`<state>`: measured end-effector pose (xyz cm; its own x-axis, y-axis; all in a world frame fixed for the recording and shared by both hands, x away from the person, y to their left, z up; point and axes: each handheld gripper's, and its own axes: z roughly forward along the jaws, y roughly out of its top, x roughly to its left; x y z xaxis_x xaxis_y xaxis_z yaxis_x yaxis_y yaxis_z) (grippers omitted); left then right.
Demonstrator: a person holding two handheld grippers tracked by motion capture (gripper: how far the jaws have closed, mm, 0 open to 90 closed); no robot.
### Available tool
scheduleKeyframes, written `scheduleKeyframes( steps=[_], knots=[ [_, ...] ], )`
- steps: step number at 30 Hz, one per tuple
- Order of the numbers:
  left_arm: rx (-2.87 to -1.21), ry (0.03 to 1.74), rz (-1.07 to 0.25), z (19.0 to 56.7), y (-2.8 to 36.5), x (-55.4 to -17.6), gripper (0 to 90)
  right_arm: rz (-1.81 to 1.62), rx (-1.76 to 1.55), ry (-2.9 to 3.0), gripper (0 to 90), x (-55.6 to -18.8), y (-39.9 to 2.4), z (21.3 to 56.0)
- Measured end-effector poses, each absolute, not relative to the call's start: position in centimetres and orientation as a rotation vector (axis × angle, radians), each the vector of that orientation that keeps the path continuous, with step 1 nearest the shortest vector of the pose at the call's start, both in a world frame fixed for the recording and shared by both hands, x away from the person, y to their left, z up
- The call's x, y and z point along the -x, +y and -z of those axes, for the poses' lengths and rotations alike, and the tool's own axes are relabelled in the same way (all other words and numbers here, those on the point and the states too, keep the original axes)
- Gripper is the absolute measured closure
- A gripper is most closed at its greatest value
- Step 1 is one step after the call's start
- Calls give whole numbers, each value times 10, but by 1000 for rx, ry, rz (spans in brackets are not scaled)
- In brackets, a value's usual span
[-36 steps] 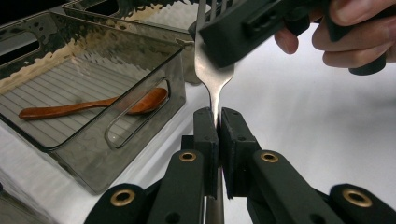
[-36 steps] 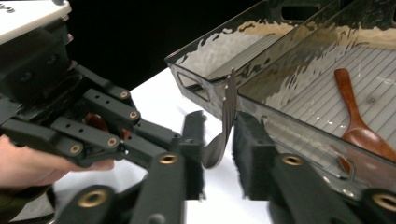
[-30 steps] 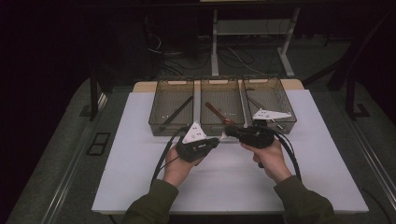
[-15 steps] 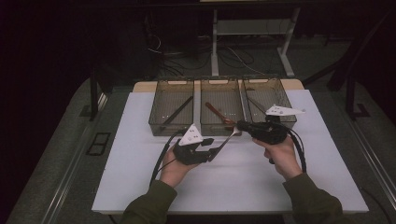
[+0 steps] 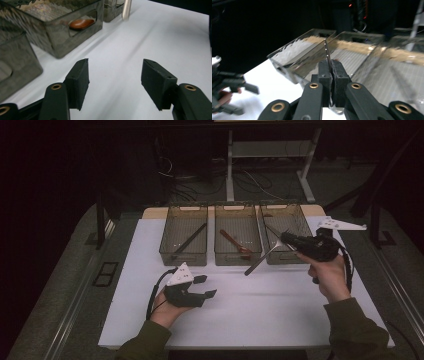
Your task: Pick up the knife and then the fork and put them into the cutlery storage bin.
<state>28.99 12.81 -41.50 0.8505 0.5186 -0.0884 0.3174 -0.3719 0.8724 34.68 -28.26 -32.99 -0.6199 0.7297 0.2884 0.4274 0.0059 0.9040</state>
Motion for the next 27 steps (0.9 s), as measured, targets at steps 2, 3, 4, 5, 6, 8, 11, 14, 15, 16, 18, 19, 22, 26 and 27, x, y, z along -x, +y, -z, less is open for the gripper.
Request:
scheduleKeyframes(
  steps=[2, 3, 4, 5, 6, 8, 11, 14, 15, 16, 18, 19, 22, 26, 27],
  knots=[
    [-1981, 619, -236, 417, 134, -288, 359, -1651, -1217, 1984, 863, -350, -294, 323],
    [-1977, 622, -233, 418, 138, -286, 340, -1648, -1224, 1967, 863, -351, -299, 320],
    [-1978, 623, -235, 419, 140, -285, 322, -1644, -1234, 1943, 863, -354, -306, 317],
    [-1983, 627, -226, 421, 143, -284, 315, -1642, -1244, 1931, 863, -355, -310, 315],
    [-1983, 625, -226, 422, 145, -282, 300, -1637, -1249, 1912, 863, -358, -317, 311],
    [-1991, 627, -228, 425, 149, -280, 269, -1623, -1265, 1882, 863, -362, -326, 306],
    [-1997, 632, -234, 428, 156, -276, 215, -1586, -1285, 1851, 863, -370, -337, 301],
    [-2000, 648, -237, 433, 160, -273, 145, -1553, -1308, 1841, 863, -379, -345, 300],
    [-2000, 649, -236, 434, 161, -272, 141, -1526, -1311, 1841, 863, -383, -347, 301],
    [-2000, 648, -237, 434, 162, -272, 132, -1504, -1314, 1839, 863, -386, -349, 301],
    [-2000, 652, -237, 434, 163, -272, 107, -1477, -1336, 1833, 863, -393, -352, 304],
    [-2000, 653, -239, 434, 162, -273, 93, -1464, -1349, 1830, 863, -397, -353, 305],
    [-1996, 656, -240, 435, 160, -274, 56, -1413, -1371, 1854, 863, -409, -353, 311],
    [-2008, 654, -240, 436, 158, -274, 3, -1361, -1419, 1912, 863, -427, -346, 327],
    [-2010, 655, -242, 435, 157, -274, 0, -1342, -1424, 1935, 863, -431, -344, 331]
  ],
)
